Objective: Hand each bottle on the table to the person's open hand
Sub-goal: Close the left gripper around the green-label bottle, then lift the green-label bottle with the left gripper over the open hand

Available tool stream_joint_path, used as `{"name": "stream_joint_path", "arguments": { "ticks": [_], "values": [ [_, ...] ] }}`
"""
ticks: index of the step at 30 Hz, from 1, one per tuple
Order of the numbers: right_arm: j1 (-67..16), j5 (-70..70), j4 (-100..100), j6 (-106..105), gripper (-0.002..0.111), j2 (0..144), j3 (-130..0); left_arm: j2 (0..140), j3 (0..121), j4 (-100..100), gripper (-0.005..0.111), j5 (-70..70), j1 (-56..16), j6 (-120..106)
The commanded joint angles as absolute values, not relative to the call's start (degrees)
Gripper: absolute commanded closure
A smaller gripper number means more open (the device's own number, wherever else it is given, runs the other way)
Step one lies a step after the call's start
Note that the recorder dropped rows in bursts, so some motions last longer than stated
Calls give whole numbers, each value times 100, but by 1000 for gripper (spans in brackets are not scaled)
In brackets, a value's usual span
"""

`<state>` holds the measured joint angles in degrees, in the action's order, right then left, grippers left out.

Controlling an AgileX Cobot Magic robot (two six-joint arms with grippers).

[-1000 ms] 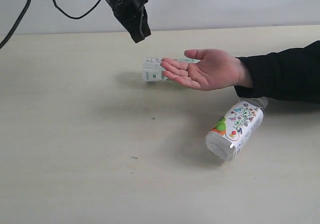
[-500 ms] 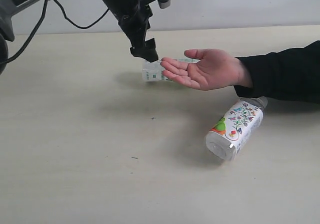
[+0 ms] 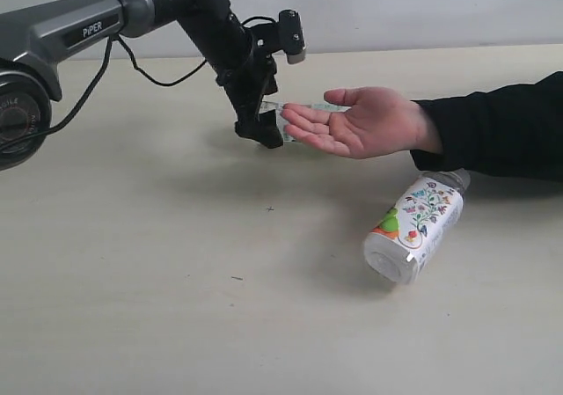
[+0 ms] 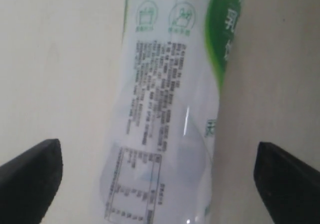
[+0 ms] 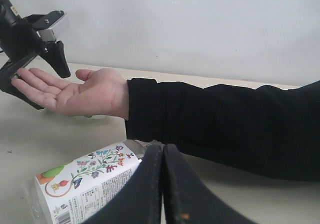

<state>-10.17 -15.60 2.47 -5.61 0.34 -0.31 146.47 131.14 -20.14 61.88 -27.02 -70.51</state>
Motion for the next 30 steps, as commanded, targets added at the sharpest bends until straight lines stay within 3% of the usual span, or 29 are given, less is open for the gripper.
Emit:
{"name": "stream_joint_path", "arguments": {
  "ticks": [1,4,6,7,8,11,13,30],
  "values": [
    [-1001,-1534,269,-582,108,0,0,14817,13145,-2184,7,5975,-2737,-7175],
    [-1001,-1534,269,-582,108,0,0,14868,13145,-2135,8,5937,-2737,-7175],
    [-1001,-1534,269,-582,108,0,0,14847,13145,-2157,20,5913,-2737,-7130],
    [-1001,-1534,269,-582,108,0,0,14847,13145,-2157,35,5913,-2737,-7130],
    [-1001,-1534,269,-582,108,0,0,14847,13145,-2157,41,5913,-2737,-7130],
    [-1001,-1534,269,-582,108,0,0,14847,13145,-2111,85,5924,-2737,-7142],
    [-1001,-1534,269,-582,108,0,0,14834,13145,-1943,107,5942,-2737,-7129],
    [-1001,-1534,269,-582,108,0,0,13829,13145,-894,107,6300,-2619,-4903]
  ]
}}
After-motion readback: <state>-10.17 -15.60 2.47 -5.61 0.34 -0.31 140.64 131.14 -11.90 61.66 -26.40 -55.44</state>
